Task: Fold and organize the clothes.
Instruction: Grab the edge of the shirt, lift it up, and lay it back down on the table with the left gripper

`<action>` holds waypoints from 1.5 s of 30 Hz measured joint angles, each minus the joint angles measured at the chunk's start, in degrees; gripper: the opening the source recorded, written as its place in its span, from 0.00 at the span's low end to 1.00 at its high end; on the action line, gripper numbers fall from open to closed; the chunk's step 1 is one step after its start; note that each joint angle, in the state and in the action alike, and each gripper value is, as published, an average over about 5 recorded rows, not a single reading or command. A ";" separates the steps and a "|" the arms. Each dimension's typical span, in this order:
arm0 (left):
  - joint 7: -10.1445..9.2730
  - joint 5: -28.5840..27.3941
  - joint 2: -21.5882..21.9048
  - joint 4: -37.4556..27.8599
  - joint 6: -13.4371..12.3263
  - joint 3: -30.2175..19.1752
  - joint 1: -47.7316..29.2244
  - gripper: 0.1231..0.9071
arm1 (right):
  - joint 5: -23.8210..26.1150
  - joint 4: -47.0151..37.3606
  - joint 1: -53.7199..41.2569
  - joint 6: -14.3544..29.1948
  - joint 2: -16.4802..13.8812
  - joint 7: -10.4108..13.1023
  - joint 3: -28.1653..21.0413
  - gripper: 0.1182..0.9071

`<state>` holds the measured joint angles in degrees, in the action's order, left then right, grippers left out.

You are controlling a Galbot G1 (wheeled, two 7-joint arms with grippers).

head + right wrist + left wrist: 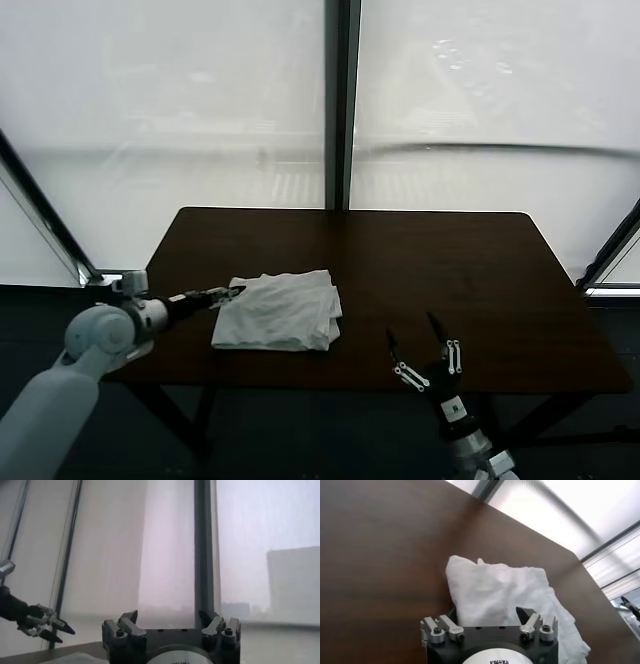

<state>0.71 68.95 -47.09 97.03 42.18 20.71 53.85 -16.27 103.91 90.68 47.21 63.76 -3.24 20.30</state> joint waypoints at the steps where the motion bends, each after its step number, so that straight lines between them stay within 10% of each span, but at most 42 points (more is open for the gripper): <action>1: 0.44 0.87 0.64 -1.00 0.00 -0.44 -0.36 1.00 | 0.07 0.09 0.48 0.07 0.09 -0.02 0.27 1.00; 20: 10.14 9.54 8.26 -11.04 -0.22 -8.11 -2.63 1.00 | 0.60 1.68 3.38 0.07 0.95 -0.17 2.30 1.00; 45: 10.35 8.23 5.69 -10.76 -0.13 -14.43 -7.31 1.00 | 1.47 3.03 3.99 -0.02 2.57 -0.35 2.30 1.00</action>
<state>11.06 77.18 -41.40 86.27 42.05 6.27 46.54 -14.81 106.94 94.67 47.19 66.33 -3.59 22.59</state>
